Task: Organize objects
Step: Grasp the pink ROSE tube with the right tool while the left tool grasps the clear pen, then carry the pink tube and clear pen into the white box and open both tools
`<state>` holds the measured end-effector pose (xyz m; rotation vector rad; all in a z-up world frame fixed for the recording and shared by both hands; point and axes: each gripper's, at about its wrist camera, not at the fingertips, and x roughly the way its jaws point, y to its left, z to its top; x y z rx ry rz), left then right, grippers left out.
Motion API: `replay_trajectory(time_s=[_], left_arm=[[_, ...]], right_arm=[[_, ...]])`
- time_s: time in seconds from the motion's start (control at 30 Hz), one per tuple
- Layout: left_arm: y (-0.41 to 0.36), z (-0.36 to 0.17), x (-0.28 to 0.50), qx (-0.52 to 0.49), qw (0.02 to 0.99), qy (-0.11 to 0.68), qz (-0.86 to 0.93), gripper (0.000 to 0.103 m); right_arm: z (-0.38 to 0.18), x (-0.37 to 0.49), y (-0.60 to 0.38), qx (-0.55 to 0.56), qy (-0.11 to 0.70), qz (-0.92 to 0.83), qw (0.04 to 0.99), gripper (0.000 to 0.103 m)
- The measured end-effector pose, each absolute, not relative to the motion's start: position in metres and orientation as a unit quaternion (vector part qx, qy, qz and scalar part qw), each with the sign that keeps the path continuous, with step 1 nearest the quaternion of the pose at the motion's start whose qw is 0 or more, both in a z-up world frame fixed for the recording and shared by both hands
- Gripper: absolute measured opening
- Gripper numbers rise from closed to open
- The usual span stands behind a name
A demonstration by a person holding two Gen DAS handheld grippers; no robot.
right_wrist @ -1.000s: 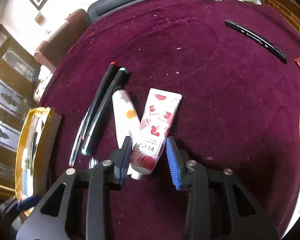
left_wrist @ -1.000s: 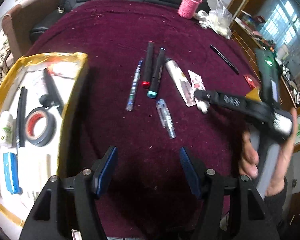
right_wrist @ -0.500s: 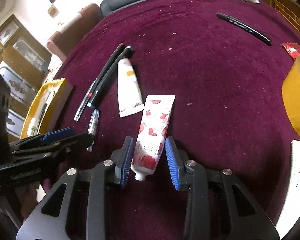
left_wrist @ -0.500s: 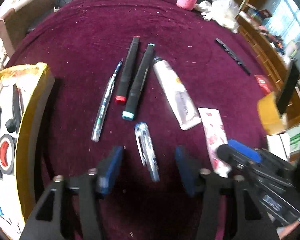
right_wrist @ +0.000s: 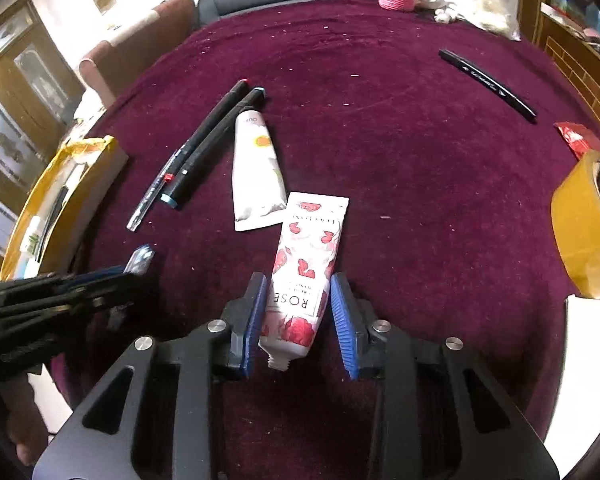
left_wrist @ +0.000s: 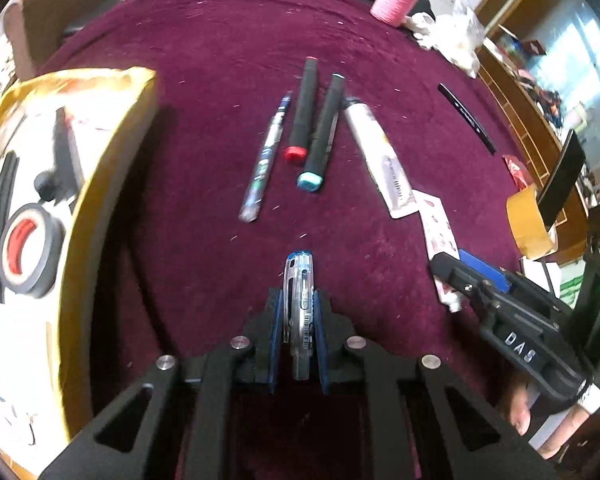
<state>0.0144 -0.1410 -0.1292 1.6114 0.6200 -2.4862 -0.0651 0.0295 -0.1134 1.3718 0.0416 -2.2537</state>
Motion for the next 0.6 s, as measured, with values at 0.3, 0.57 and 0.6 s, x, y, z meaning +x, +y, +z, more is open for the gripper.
replay_trajectory(time_s=[0.3,0.57,0.6], left_arm=[[-0.147,-0.114,0.039,0.513,0.041,0.221,-0.828,0.013],[-0.187,-0.073,0.087,0.470,0.039,0.253,-0.845,0.013],[-0.193,-0.071,0.090,0.467,0.043,0.257,-0.845,0.013]], right_arm=[[-0.103,-0.042,0.035,0.507,-0.066,-0.805,0.302,0.031],[-0.073,-0.009,-0.020,0.477,-0.066,-0.774,0.412,0.031],[-0.072,-0.007,-0.026,0.476,-0.064,-0.770,0.420,0.031]])
